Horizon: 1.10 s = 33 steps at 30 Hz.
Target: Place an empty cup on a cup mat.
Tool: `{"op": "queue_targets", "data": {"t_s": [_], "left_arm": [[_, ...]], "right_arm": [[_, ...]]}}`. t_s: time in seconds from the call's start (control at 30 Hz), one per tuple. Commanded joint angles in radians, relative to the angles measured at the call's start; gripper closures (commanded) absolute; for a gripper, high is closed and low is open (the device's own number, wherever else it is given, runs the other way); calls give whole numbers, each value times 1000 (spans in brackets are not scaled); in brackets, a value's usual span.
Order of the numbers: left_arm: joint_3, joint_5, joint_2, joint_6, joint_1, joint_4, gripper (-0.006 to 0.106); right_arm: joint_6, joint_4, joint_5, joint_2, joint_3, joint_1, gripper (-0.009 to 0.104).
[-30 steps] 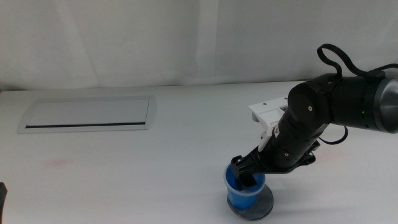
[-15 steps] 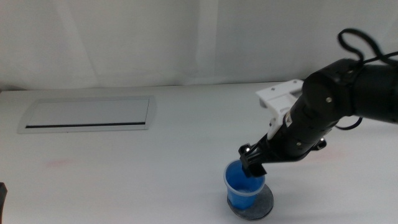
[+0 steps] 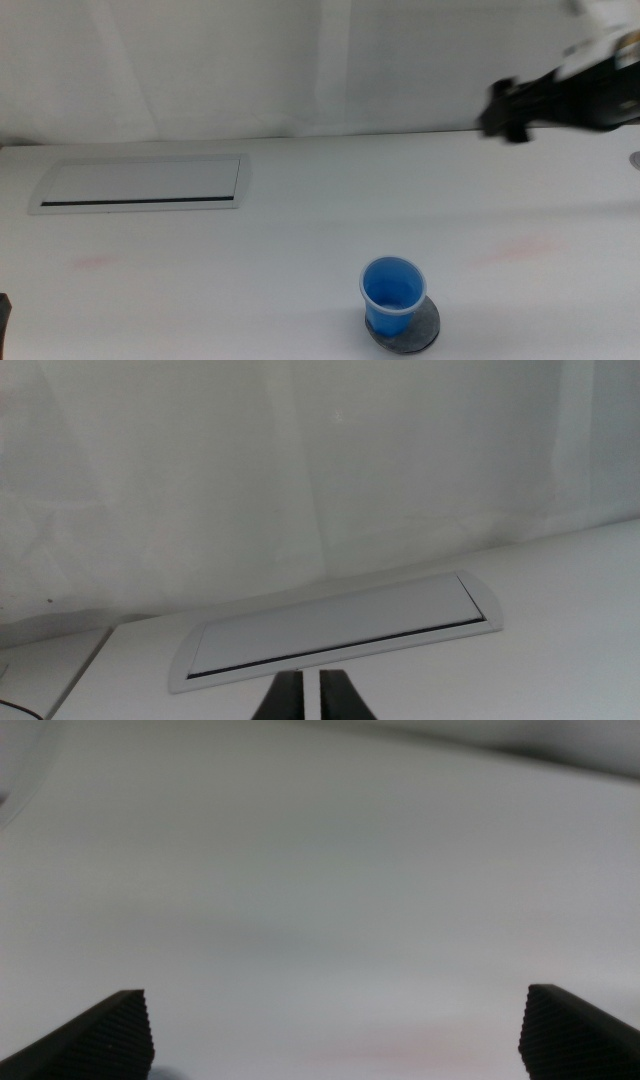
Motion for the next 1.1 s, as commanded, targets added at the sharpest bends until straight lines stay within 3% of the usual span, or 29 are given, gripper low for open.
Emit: {"op": "queue_targets", "data": {"t_s": [0.0,0.13,0.3,0.57,0.63,0.67,0.77,0.8,0.9,1.07], "left_arm": [[40,-3,-4,-2,2,-6,103],[40,-3,-4,-2,2,-6,103],[40,-3,-4,-2,2,-6,103],[40,-3,-4,-2,2,-6,103],[40,-3,-4,-2,2,-6,103],[40,-3,-4,-2,2,-6,103],[40,-3,-4,-2,2,-6,103],[40,-3,-4,-2,2,-6,103],[40,-3,-4,-2,2,-6,103],[40,-3,-4,-2,2,-6,103]], "right_arm": [[-3,-57,25,-66,-8,-91,-8],[-55,-87,76,-169,-8,-267,-8],[-153,-15,132,-314,-6,-447,-8],[-209,33,151,-538,-6,-476,-5],[-202,19,162,-574,-6,-476,6],[-202,17,166,-588,-6,-476,17],[-215,45,176,-611,-4,-474,73],[-247,73,182,-616,-4,-466,98],[-262,128,181,-626,-4,-426,98],[-262,128,163,-690,17,-376,98]]}}
